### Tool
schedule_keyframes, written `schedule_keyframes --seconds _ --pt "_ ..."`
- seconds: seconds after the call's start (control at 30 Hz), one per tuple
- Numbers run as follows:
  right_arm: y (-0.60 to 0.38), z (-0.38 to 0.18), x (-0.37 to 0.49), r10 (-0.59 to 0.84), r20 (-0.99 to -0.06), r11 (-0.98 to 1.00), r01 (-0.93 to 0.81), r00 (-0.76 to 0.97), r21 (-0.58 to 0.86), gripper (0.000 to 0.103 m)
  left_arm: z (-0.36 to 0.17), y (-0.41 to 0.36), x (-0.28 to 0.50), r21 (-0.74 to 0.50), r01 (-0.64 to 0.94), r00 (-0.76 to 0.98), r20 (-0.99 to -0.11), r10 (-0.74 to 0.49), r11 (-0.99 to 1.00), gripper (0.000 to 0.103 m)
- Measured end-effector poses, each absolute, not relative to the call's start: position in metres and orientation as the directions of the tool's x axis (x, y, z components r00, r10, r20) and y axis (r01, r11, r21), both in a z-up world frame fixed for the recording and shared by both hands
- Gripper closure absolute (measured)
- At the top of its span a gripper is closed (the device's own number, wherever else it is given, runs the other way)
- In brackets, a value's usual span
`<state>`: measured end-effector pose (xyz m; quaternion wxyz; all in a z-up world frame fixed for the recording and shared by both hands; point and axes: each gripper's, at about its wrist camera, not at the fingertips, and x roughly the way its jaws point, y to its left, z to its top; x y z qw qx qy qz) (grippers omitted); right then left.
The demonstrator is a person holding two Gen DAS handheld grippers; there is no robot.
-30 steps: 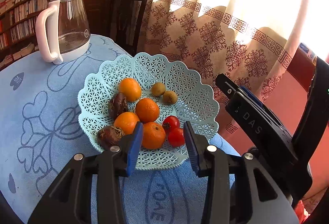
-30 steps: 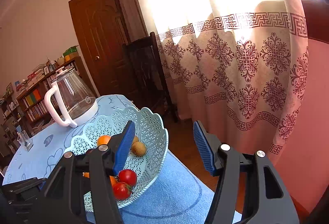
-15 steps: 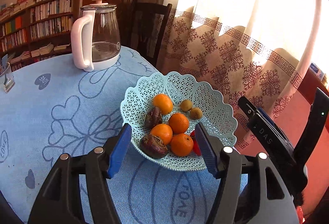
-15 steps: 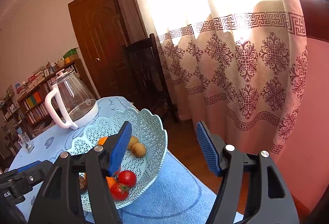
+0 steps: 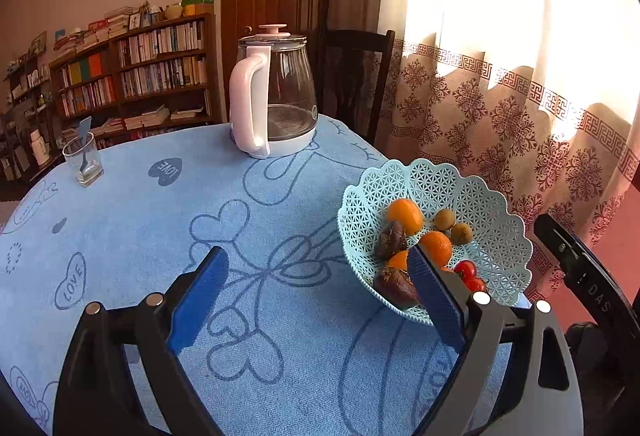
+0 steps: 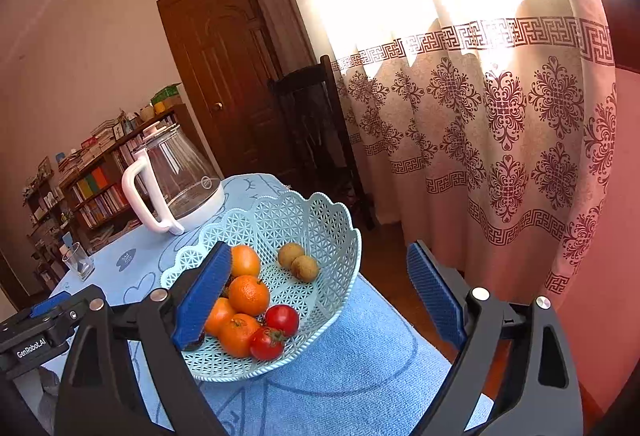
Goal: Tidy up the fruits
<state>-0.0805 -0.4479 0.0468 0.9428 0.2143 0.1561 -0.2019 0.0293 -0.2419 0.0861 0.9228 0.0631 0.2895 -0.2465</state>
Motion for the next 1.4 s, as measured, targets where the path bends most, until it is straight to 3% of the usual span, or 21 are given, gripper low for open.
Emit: schedule_keyframes --seconds 0.27,0.73,1.4 --pt "-0.416 0.046 -0.085 -0.221 -0.411 0.883 0.36 0.884 0.3 0.006 0.086 -0.232 0.023 0.042 0.427 0.769 -0.542 -0.339 0.903 0.011" --pt "-0.396 0.044 -0.082 -0.243 -0.454 0.907 0.367 0.857 0.208 0.003 0.077 -0.235 0.008 0.173 0.379 0.827 -0.505 -0.248 0.909 0.009" --pt "-0.39 0.038 -0.074 -0.255 -0.498 0.913 0.375 0.829 0.158 0.003 0.072 -0.233 0.001 0.195 0.371 0.84 -0.487 -0.239 0.908 0.009"
